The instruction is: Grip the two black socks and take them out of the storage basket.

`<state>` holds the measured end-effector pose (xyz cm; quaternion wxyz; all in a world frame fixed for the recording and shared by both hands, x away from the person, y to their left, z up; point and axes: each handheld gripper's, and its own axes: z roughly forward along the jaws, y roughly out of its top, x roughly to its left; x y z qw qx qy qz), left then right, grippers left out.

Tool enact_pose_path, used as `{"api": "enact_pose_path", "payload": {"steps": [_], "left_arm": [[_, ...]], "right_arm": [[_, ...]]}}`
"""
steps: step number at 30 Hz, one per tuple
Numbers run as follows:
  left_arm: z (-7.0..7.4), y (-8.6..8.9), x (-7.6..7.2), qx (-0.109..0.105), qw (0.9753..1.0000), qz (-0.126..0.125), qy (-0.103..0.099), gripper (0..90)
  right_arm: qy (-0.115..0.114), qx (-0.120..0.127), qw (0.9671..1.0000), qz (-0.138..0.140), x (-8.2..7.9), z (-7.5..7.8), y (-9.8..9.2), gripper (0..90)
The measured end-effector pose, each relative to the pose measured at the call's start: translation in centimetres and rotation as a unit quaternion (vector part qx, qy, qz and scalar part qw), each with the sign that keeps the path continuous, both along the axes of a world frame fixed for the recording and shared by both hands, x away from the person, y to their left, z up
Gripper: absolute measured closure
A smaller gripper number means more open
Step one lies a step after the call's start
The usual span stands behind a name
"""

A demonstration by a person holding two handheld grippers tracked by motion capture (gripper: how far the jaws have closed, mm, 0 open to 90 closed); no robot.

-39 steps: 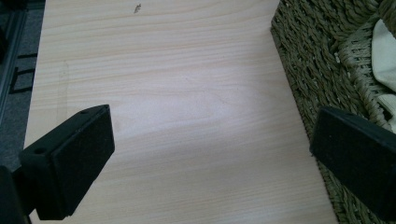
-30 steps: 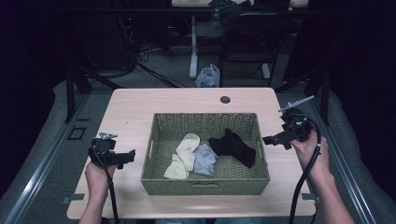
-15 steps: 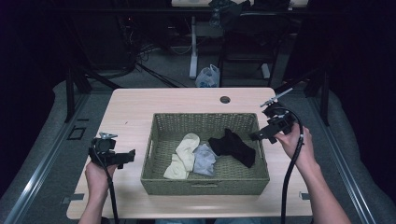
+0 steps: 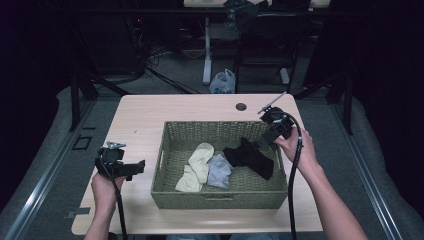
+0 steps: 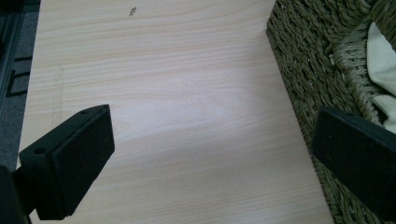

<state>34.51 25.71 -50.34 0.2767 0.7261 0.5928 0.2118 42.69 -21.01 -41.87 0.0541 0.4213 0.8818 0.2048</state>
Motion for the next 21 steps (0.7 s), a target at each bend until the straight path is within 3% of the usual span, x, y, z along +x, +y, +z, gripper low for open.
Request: {"api": "enact_pose_path", "payload": {"steps": [7,12,21], "left_arm": [[0.0,-0.1,0.0,0.0,1.0,0.0,-0.001,0.0],[0.0,-0.1,0.0,0.0,1.0,0.0,-0.001,0.0],[0.1,-0.1,0.0,0.002,1.0,-0.002,0.0,0.0]], "right_arm": [[0.021,-0.025,0.9994,0.009,1.3,-1.5,1.8,5.0],[0.034,-0.034,0.9988,0.008,2.0,-2.8,2.8,14.6],[0.048,-0.054,0.9974,0.002,2.5,-4.3,4.0,22.7]]}}
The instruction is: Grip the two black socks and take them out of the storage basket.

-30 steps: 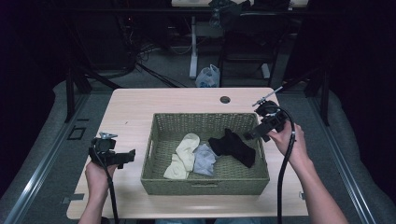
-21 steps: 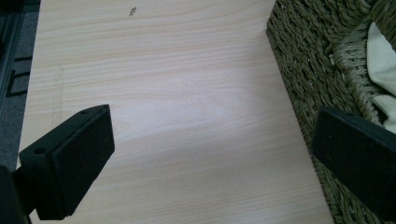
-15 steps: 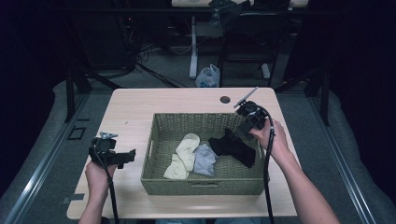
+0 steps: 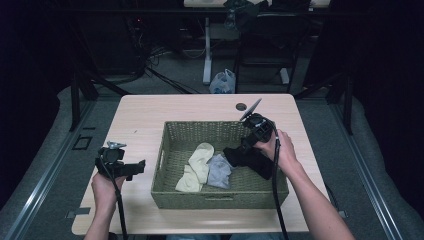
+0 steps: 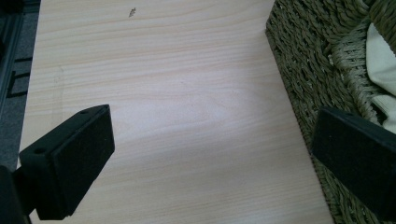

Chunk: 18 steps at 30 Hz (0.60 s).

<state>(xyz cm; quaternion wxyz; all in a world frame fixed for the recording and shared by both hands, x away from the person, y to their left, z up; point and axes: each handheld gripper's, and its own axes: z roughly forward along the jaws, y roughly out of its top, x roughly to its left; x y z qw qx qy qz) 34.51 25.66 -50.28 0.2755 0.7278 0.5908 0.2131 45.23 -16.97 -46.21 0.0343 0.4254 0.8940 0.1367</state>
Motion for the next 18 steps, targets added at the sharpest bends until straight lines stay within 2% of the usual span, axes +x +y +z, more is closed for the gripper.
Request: {"api": "enact_pose_path", "payload": {"steps": [3,6,8,9,10,12,13,14,16,17,18], "left_arm": [[0.0,0.0,0.0,0.0,1.0,0.0,0.0,0.0],[0.0,0.0,0.0,0.001,1.0,0.001,-0.001,0.0],[0.0,0.0,0.0,0.0,1.0,0.0,0.001,0.0],[0.0,0.0,0.0,0.001,1.0,0.0,0.001,0.0],[0.0,0.0,0.0,0.001,1.0,0.0,0.001,0.0],[0.0,0.0,0.0,0.001,1.0,0.0,0.0,0.0],[0.0,0.0,0.1,0.002,1.0,0.0,0.0,0.0],[0.0,-0.1,0.1,0.001,1.0,-0.001,0.002,0.0],[0.0,-0.1,0.1,0.001,1.0,0.0,0.001,0.0],[0.0,-0.1,0.1,0.001,1.0,0.0,0.001,0.0],[0.0,0.0,0.1,0.002,1.0,-0.002,0.002,0.0]], "right_arm": [[0.006,-0.007,0.9999,-0.005,0.2,-0.6,0.4,27.4],[0.011,-0.016,0.9997,-0.012,0.6,-1.2,0.5,36.6],[0.01,-0.009,0.9996,-0.025,0.6,-1.6,0.6,39.2],[0.019,-0.017,0.9995,-0.02,0.8,-1.6,0.5,40.0],[0.019,-0.017,0.9995,-0.02,0.8,-1.6,0.5,40.0],[0.023,-0.009,0.9993,-0.026,0.8,-2.1,0.6,43.5],[0.035,-0.021,0.9989,-0.021,1.0,-2.1,0.6,44.4],[0.041,-0.019,0.9987,-0.022,1.0,-2.5,0.8,46.0],[0.042,-0.014,0.9985,-0.032,1.0,-2.7,0.9,47.7],[0.049,-0.026,0.998,-0.029,1.1,-2.9,1.0,52.0],[0.049,-0.026,0.998,-0.029,1.1,-2.9,1.0,52.0]]}}
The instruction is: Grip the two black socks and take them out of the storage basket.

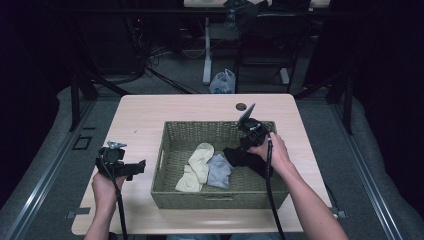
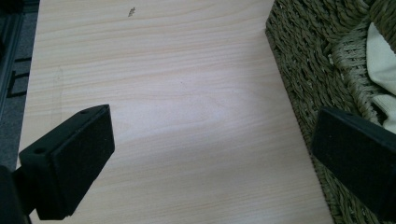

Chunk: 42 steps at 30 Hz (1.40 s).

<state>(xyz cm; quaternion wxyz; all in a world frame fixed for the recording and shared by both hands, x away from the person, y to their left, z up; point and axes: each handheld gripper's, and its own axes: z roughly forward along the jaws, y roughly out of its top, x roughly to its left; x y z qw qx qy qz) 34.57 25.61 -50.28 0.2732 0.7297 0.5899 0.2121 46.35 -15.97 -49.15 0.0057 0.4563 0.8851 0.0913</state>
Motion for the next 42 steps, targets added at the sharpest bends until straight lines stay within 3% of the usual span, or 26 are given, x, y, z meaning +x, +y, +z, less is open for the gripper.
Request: {"api": "enact_pose_path", "payload": {"steps": [2,3,5,6,7,9,15,16,21,26,42], "left_arm": [[0.0,0.0,0.0,0.0,1.0,0.0,0.0,0.0],[0.0,0.0,0.0,0.0,1.0,0.0,0.0,0.0],[0.0,0.0,0.0,0.0,1.0,0.0,0.0,0.0],[0.0,0.0,0.0,0.0,1.0,0.0,0.0,0.0],[0.0,0.0,0.0,0.0,1.0,0.0,0.0,0.0],[0.0,0.0,0.0,0.0,1.0,0.0,0.0,0.0],[0.0,0.0,0.0,0.001,1.0,0.0,0.0,0.0],[0.0,0.0,0.0,0.001,1.0,0.0,0.0,0.0],[0.0,-0.1,0.0,0.001,1.0,0.0,0.001,0.0],[0.0,-0.1,0.0,0.001,1.0,0.0,0.001,0.0],[0.0,-0.1,0.1,0.0,1.0,0.0,0.0,0.0]], "right_arm": [[0.006,-0.008,0.9999,-0.005,0.0,-0.2,0.1,57.7],[0.009,-0.013,0.9999,-0.007,0.2,-0.4,0.0,64.8],[0.006,-0.009,0.9998,-0.015,0.1,-0.5,0.0,67.4],[0.014,-0.022,0.9996,-0.007,0.2,-0.4,-0.2,74.8],[0.01,-0.01,0.9997,-0.02,0.1,-0.5,-0.2,77.4],[0.009,-0.01,0.9997,-0.021,0.1,-0.3,-0.4,81.4],[-0.001,0.01,0.9996,-0.026,-0.2,1.0,-1.0,83.1],[-0.002,0.007,0.9998,-0.019,-0.2,2.0,-1.2,83.3],[-0.007,0.007,0.9999,-0.008,-0.5,4.0,-1.6,83.6],[-0.025,0.028,0.9992,-0.008,-0.9,6.2,-2.0,83.7],[-0.051,0.067,0.9964,0.006,-1.7,10.9,-2.4,83.8]]}}
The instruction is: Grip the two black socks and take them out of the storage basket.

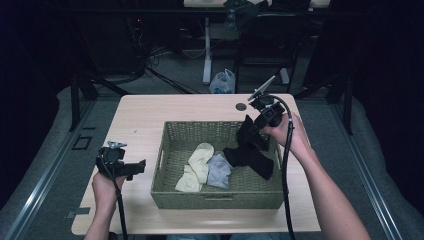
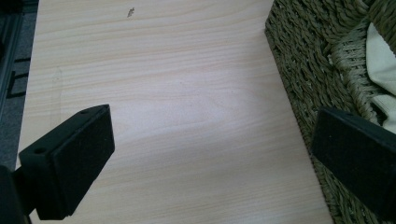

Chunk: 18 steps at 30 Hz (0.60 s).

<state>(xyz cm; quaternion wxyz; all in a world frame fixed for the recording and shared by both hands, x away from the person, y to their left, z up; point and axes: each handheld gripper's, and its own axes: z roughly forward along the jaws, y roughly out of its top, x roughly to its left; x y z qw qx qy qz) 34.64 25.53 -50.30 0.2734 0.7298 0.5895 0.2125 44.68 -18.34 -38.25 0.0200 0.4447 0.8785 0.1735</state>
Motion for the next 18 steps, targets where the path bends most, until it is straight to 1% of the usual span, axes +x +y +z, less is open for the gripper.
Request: {"api": "enact_pose_path", "payload": {"steps": [2,3,4,5,6,9,10,12,13,17,18], "left_arm": [[0.0,0.0,0.0,0.0,1.0,0.0,0.0,0.0],[0.0,0.0,0.0,0.0,1.0,0.0,0.0,0.0],[0.0,0.0,0.0,0.0,1.0,0.0,0.0,0.0],[0.0,0.0,0.0,0.0,1.0,0.0,0.0,0.0],[0.0,0.0,0.0,0.0,1.0,0.0,0.0,0.0],[0.0,0.0,0.0,0.0,1.0,-0.001,0.0,0.0],[0.0,0.0,0.0,0.0,1.0,-0.001,0.0,0.0],[0.0,0.0,0.0,0.001,1.0,-0.001,0.001,0.0],[0.0,0.0,0.0,0.001,1.0,-0.001,0.001,0.0],[0.0,0.0,0.0,0.001,1.0,-0.001,0.001,0.0],[0.0,0.0,0.0,0.001,1.0,-0.001,0.001,0.0]], "right_arm": [[-0.007,0.003,1.0,0.0,-0.1,0.5,0.0,83.8],[-0.007,0.003,1.0,0.0,-0.1,0.5,0.0,83.8],[-0.01,0.007,0.9999,0.002,-0.2,1.1,0.0,83.8],[-0.01,0.007,0.9999,0.002,-0.2,1.1,0.0,83.8],[-0.014,0.014,0.9998,0.003,-0.3,1.5,0.0,83.7],[-0.015,0.016,0.9998,0.001,-0.5,2.0,0.0,83.7],[-0.018,0.017,0.9997,0.006,-0.6,2.5,0.0,83.7],[-0.021,0.02,0.9996,0.003,-0.7,2.6,0.0,83.7],[-0.021,0.021,0.9995,0.006,-0.7,2.9,-0.1,83.7],[-0.023,0.02,0.9995,0.009,-0.8,3.4,-0.3,83.7],[-0.026,0.027,0.9993,0.006,-0.8,3.7,-0.4,83.7]]}}
